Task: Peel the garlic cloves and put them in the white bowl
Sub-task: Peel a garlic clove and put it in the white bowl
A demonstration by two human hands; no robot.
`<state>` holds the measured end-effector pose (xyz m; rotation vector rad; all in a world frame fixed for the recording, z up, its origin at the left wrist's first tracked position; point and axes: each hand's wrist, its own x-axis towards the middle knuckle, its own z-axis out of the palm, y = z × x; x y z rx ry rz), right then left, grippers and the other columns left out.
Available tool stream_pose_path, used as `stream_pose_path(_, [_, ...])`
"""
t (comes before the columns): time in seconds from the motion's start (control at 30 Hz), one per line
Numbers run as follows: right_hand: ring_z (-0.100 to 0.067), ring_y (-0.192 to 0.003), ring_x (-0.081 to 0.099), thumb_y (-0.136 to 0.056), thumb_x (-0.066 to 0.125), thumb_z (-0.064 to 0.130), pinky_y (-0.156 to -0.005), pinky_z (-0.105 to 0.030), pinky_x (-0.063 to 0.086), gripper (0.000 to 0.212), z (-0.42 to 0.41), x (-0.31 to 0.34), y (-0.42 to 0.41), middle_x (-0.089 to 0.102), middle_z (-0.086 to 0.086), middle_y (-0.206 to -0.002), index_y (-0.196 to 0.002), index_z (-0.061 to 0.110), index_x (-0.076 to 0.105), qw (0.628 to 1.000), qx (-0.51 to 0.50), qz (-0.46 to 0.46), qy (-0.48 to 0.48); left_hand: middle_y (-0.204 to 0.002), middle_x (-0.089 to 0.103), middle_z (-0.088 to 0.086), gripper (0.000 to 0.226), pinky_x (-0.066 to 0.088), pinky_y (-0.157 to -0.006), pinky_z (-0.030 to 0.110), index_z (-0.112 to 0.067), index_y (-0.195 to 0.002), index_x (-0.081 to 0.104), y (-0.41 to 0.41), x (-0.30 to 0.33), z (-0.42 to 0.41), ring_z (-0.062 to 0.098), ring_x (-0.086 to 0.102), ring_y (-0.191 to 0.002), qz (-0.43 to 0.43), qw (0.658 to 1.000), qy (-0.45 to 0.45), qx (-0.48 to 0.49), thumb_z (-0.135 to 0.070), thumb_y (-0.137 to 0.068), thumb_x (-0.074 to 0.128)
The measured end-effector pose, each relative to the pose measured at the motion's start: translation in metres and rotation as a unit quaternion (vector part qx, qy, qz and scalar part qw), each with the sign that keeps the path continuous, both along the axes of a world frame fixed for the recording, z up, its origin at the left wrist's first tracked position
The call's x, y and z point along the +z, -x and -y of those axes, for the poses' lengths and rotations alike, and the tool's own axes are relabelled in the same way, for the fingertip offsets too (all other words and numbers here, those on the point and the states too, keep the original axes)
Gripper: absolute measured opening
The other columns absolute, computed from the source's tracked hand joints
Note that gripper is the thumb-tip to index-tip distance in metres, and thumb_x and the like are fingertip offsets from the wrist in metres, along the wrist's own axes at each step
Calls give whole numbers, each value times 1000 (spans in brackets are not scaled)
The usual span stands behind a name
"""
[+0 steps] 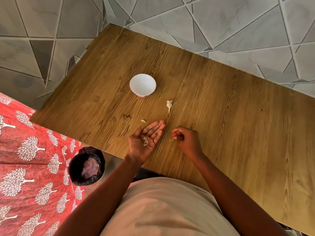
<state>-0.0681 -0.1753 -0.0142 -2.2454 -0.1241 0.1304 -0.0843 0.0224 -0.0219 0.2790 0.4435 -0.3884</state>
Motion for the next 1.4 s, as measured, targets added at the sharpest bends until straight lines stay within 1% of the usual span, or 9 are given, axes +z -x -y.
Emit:
stream_pose_path(0.13, [-4,-88,71,-86,56,-20,-80,-12,55,35,-4,0,8,76,-5,-91,-101,4,77,999,43,-14,-15,-143,54,31,65,48,-108,45,14,-125,62,-1,1,0,41,57,-132,5,1000,-8,-2,-38,-98,35])
stream_pose_path(0.33, [-2,-95,70,-88,55,-17,-86,-15,55,39,5,1,9,77,-1,-98,-108,9,76,996,87,-32,-16,-145,52,31,65,50,-107,44,14,-132,53,0,-1,-2,41,55,-133,4,1000,-3,0,-38,-98,36])
stream_pose_path(0.43, [0,-95,68,-81,69,-14,-85,-17,55,41,12,3,14,75,7,-99,-111,15,76,992,101,-69,-18,-145,52,31,67,49,-108,44,14,-134,52,1,-2,-3,41,54,-134,5,1000,-4,-3,-40,-98,35])
stream_pose_path(0.57, [-2,-94,68,-76,72,-17,-78,-21,59,45,11,1,19,72,11,-97,-108,15,76,993,79,-79,-35,-144,53,31,67,48,-109,43,13,-131,55,0,-3,-2,40,55,-134,2,1000,-9,-10,-41,-105,26])
stream_pose_path(0.77, [-4,-81,72,-83,70,-14,-73,-14,56,25,-1,-2,18,75,-4,-89,-98,5,78,998,34,-12,-55,-144,53,31,69,47,-109,43,14,-125,63,0,-5,-3,40,55,-134,12,1000,-13,-18,-42,-108,25])
stream_pose_path(0.9, [-7,-80,73,-84,69,-15,-74,-22,60,27,3,-4,24,73,-4,-92,-101,6,76,998,11,-1,-64,-143,54,31,69,48,-109,43,13,-124,63,1,-5,-3,40,55,-133,14,1000,-10,-20,-42,-109,25])
stream_pose_path(1.03, [-4,-88,68,-79,74,-16,-74,-11,55,33,11,-11,33,67,-6,-100,-106,5,76,999,-13,27,-29,-143,54,31,70,48,-109,43,13,-124,64,1,-3,-2,40,56,-133,12,1000,-11,-22,-43,-109,25])
stream_pose_path(1.2, [-4,-84,67,-79,77,-11,-74,-10,54,27,5,-11,31,67,-4,-95,-101,5,78,999,-27,19,-22,-141,56,31,70,47,-109,43,13,-122,65,2,-2,-3,40,57,-132,10,1000,-16,-24,-43,-108,26])
stream_pose_path(1.4, [-14,-83,71,-83,74,-8,-81,-35,62,24,4,-14,33,66,-1,-96,-101,7,78,998,-56,27,13,-142,55,31,69,50,-107,43,14,-125,62,3,-2,-3,41,57,-132,9,1000,-17,-25,-42,-108,27])
